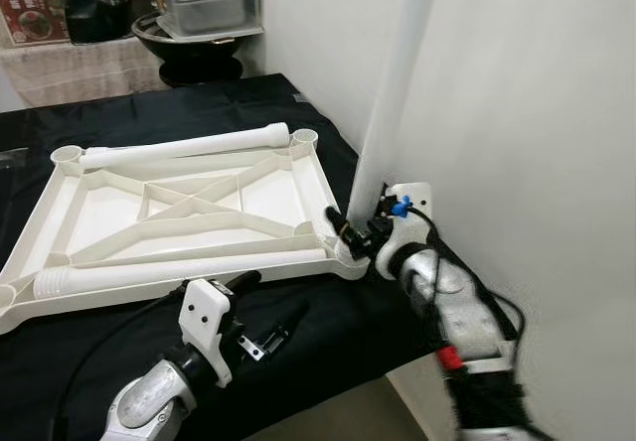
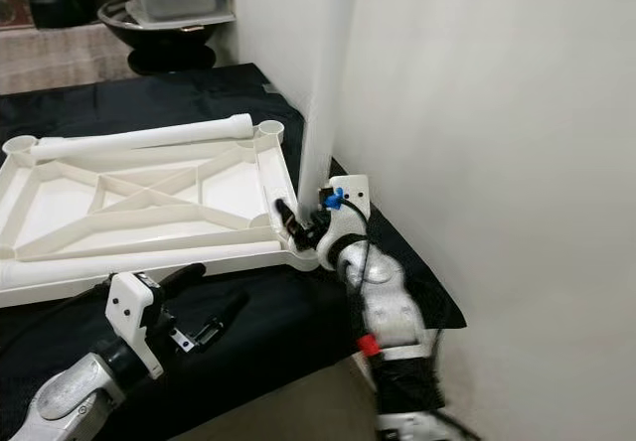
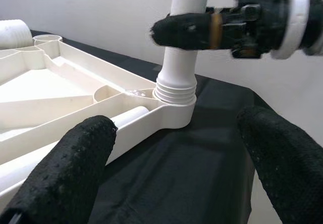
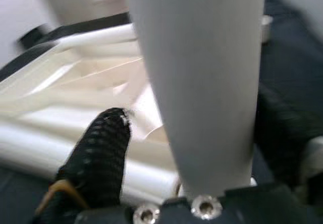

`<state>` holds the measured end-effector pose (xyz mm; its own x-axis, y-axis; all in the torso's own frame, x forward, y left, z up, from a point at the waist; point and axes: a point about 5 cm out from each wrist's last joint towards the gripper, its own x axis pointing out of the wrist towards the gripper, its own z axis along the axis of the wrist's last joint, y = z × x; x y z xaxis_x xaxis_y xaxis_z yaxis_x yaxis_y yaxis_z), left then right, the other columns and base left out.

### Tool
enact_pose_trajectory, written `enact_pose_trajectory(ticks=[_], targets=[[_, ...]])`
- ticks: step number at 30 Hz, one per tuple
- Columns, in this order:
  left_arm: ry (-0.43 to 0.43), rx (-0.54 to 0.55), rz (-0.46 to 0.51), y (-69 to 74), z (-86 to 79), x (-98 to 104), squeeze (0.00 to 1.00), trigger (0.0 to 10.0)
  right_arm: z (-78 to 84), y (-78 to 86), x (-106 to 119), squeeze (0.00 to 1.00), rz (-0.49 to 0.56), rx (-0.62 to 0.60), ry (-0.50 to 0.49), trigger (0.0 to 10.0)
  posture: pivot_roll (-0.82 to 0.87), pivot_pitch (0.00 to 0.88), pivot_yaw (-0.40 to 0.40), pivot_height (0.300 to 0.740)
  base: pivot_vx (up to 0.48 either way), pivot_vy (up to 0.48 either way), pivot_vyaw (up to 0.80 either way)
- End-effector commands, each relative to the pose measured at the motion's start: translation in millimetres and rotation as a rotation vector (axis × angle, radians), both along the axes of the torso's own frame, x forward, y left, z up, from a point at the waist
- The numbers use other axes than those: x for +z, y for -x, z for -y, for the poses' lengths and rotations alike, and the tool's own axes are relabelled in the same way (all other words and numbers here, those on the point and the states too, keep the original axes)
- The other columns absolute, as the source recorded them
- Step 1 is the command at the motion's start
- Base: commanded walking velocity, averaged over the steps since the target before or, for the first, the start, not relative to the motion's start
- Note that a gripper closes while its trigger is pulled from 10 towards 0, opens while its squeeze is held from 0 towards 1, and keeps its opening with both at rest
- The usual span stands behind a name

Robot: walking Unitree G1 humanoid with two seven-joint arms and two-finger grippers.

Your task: Building children table

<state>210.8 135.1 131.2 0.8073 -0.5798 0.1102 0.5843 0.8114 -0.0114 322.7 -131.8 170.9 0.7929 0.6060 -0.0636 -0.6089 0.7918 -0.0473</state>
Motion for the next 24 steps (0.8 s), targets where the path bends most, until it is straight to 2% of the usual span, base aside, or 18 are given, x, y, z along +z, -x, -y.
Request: enact_pose_trajectory(ticks=[1, 3, 7, 10, 13, 14, 18, 19, 20, 24], targets=[[-0.007, -0.008, -0.001, 3.9, 1.4, 1.0, 0.0, 10.0, 2.3, -2.1, 7.9, 1.0, 0.037, 0.091, -0.017, 10.0, 0.01, 0.067, -0.057, 0.74, 0.0, 0.0, 0.0], [-0.006, -0.009, 0.0, 6.4, 1.3, 2.3, 0.0, 10.0, 11.9, -7.1, 14.9, 1.0, 0.066, 0.106, -0.005, 10.0, 0.02, 0.083, -0.056, 0.74, 0.0, 0.0, 0.0], [-0.005, -0.011, 0.002, 10.2, 1.2, 4.7, 0.0, 10.0, 20.5, -11.6, 21.6, 1.0, 0.092, 0.12, 0.01, 10.0, 0.03, 0.106, -0.052, 0.74, 0.0, 0.0, 0.0], [-0.007, -0.016, -0.002, 16.1, 1.4, 8.3, 0.0, 10.0, 34.1, -22.5, 36.0, 1.0, 0.122, 0.213, 0.03, 10.0, 0.05, 0.142, -0.042, 0.74, 0.0, 0.0, 0.0], [-0.008, -0.018, -0.005, 18.3, 1.0, 9.6, 0.0, 10.0, 37.6, -25.9, 43.0, 1.0, 0.132, 0.261, 0.028, 10.0, 0.06, 0.153, -0.037, 0.74, 0.0, 0.0, 0.0], [-0.009, -0.02, -0.008, 20.2, 0.7, 10.4, 0.0, 10.0, 39.7, -27.9, 47.8, 0.0, 0.134, 0.303, 0.03, 10.0, 0.07, 0.166, -0.032, 0.74, 0.0, 0.0, 0.0], [-0.011, -0.024, -0.016, 24.0, 0.1, 12.0, 0.0, 10.0, 47.1, -30.3, 60.0, 0.0, 0.121, 0.434, 0.016, 10.0, 0.08, 0.177, -0.026, 0.74, 0.0, 0.0, 0.0], [-0.011, -0.024, -0.016, 24.0, 0.1, 12.0, 0.0, 10.0, 47.1, -30.3, 60.0, 0.0, 0.121, 0.434, 0.016, 10.0, 0.08, 0.177, -0.026, 0.74, 0.0, 0.0, 0.0], [-0.011, -0.025, -0.019, 25.0, 0.1, 12.7, 0.0, 10.0, 51.6, -28.9, 63.1, 0.0, 0.112, 0.497, 0.019, 10.0, 0.09, 0.185, -0.026, 0.74, 0.0, 0.0, 0.0], [-0.013, -0.026, -0.023, 26.6, 0.0, 13.9, 0.0, 10.0, 56.8, -26.6, 68.5, 0.0, 0.11, 0.578, 0.02, 10.0, 0.09, 0.192, -0.023, 0.74, 0.0, 0.0, 0.0]])
